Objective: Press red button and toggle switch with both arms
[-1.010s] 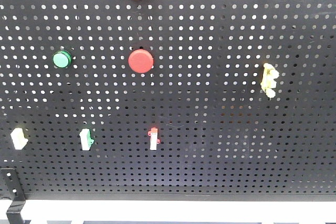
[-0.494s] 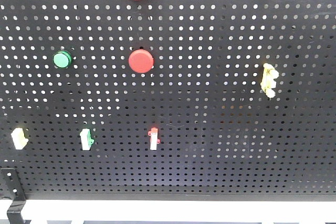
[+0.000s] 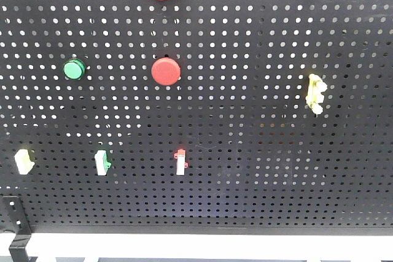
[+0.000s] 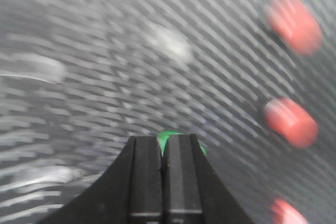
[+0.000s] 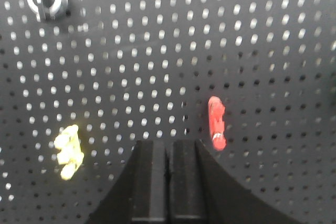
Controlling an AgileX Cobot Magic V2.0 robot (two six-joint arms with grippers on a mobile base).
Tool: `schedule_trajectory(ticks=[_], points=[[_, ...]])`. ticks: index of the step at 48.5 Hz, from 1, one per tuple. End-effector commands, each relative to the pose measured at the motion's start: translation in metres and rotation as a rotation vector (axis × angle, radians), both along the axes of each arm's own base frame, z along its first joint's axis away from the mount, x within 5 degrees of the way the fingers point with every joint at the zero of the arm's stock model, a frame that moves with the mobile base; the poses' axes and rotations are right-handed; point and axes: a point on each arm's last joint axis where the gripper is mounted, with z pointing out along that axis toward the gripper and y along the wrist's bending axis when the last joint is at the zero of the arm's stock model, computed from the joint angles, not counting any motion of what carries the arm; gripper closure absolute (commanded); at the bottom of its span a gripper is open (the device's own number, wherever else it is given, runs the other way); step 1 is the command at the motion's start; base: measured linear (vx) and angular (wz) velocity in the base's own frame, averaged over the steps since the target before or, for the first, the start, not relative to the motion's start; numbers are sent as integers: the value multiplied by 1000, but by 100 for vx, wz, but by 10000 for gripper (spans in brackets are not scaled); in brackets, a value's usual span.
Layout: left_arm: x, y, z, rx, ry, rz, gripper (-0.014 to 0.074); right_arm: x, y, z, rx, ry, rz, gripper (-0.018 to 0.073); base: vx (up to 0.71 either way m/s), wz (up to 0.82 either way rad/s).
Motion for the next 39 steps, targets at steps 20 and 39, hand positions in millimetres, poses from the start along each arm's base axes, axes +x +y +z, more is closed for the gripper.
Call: schedule_trajectory(ticks=[20,39], points=[[56,-84,66,13,-153,-214,595,-3,0,18,-2,-105,-4,562,0,0],[78,-98,80,-40,-172,-221,595,-3,0,18,-8,-105,-6,562,0,0]])
